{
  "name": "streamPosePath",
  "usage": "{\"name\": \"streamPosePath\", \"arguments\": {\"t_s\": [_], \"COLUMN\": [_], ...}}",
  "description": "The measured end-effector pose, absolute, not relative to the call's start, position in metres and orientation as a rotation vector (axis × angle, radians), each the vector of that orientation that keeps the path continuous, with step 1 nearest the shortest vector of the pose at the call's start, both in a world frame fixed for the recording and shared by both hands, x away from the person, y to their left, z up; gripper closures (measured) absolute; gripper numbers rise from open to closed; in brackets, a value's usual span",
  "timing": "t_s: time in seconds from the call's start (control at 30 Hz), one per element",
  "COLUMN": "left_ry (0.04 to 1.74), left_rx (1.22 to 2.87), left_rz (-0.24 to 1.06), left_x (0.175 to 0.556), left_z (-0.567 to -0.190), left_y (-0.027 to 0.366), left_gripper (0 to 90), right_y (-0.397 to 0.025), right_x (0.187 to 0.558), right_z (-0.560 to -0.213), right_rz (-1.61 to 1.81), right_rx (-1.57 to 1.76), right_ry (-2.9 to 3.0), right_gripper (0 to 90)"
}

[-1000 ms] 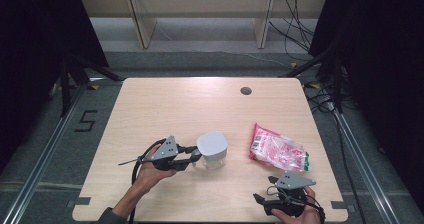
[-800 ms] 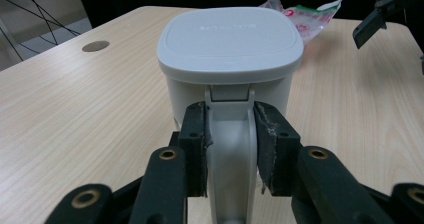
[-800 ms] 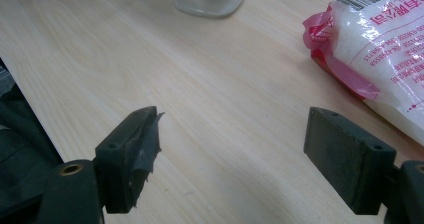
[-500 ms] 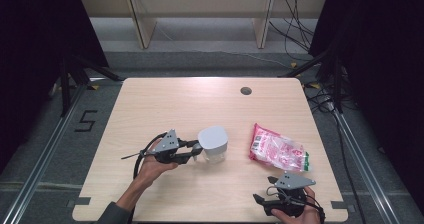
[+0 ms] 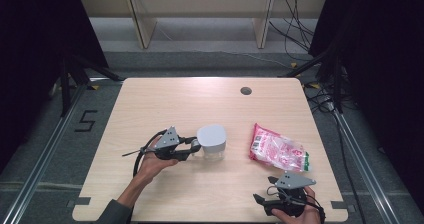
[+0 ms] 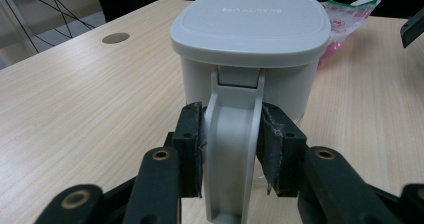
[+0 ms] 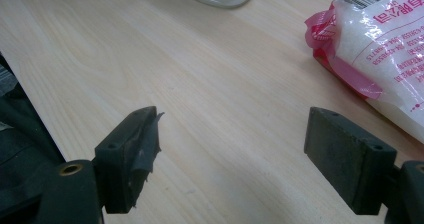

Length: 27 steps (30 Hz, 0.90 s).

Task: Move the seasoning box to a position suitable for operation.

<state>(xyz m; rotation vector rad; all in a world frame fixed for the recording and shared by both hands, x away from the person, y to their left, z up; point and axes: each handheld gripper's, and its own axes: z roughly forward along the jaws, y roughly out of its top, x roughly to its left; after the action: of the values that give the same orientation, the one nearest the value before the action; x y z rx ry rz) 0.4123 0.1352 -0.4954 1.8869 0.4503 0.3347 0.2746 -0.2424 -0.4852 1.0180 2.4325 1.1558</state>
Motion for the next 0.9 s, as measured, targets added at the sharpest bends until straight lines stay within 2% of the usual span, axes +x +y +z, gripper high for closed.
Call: {"name": "streamPosePath", "arguments": {"t_s": [0.13, 0.23, 0.67, 0.9], "left_ry": [0.459, 0.467, 0.483, 0.496], "left_rx": [1.899, 1.906, 1.911, 1.912], "left_rz": [0.362, 0.397, 0.394, 0.433], "left_x": [0.416, 0.4158, 0.4157, 0.4191], "left_z": [-0.4938, -0.4926, -0.4921, -0.4913], "left_y": [0.135, 0.1361, 0.136, 0.1392], "left_gripper": [62.2, 57.0, 57.2, 57.7], "right_y": [-0.2434, -0.2438, -0.2458, -0.2457], "right_x": [0.2742, 0.2747, 0.2746, 0.2745], "right_z": [-0.4847, -0.4851, -0.4848, -0.4848], "right_rz": [1.148, 1.154, 1.142, 1.144], "right_rx": [1.034, 1.02, 1.021, 1.022], "right_ry": [2.416, 2.437, 2.424, 2.423], "right_gripper": [22.8, 22.8, 22.8, 22.8]}}
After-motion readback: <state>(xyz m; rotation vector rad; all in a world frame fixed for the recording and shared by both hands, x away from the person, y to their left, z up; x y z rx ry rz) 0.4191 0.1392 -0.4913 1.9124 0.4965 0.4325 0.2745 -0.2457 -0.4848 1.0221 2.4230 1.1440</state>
